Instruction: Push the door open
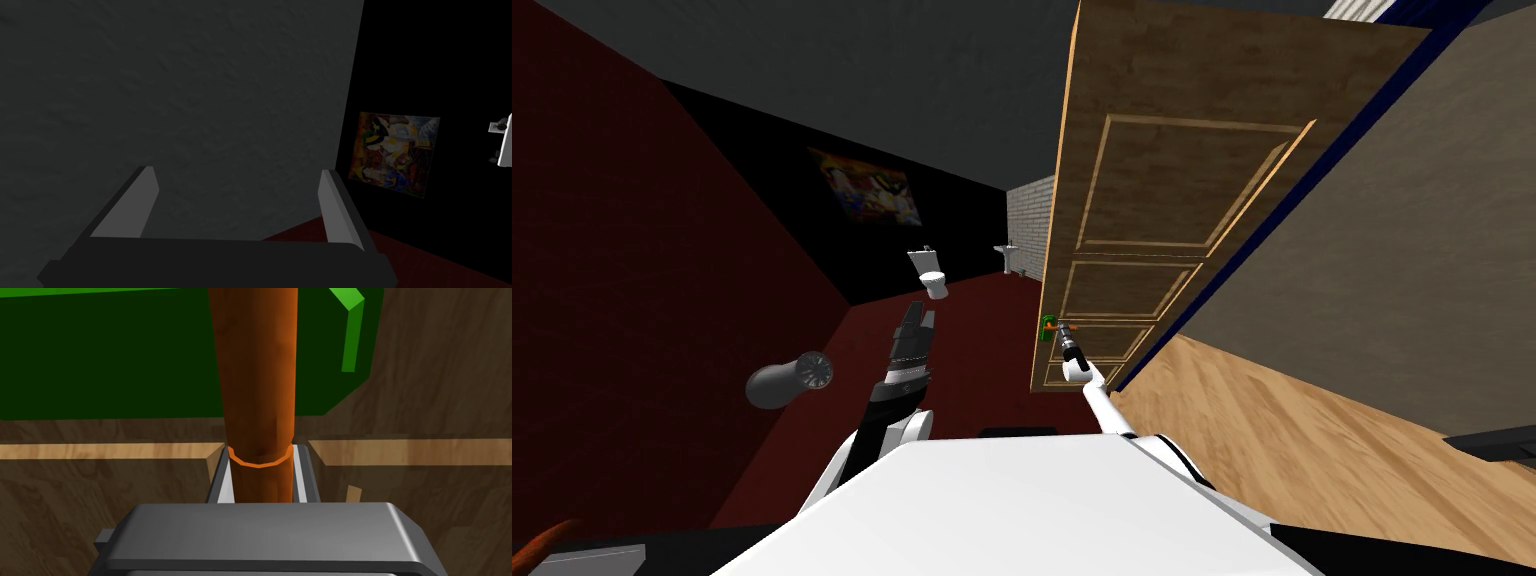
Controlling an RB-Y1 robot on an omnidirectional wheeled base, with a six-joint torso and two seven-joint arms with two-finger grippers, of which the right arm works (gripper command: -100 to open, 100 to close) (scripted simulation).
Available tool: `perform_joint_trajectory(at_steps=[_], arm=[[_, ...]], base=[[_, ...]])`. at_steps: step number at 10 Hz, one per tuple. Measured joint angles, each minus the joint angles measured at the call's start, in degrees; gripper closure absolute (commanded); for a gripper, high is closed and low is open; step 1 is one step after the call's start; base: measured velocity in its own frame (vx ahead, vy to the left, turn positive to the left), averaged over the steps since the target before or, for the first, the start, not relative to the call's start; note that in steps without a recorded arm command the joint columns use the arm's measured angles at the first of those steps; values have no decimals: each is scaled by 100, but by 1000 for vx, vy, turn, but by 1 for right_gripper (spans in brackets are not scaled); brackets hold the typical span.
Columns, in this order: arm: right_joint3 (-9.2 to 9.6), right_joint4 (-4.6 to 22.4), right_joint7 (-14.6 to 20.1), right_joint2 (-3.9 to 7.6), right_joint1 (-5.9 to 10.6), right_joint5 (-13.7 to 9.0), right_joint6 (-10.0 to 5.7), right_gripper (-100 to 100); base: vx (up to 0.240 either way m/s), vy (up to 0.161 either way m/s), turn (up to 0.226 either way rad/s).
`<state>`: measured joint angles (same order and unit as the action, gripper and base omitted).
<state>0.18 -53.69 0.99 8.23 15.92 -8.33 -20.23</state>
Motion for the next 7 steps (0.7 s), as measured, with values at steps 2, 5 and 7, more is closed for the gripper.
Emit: perform_joint_trajectory(at_steps=[2, 5, 7], arm=[[-137, -61, -15, 42, -77, -19, 8, 100], [-351, 53, -44, 99, -31, -49, -73, 100], [-510, 58, -109, 83, -38, -58, -56, 100]], base=[[159, 129, -81], [138, 113, -62], [148, 133, -85]])
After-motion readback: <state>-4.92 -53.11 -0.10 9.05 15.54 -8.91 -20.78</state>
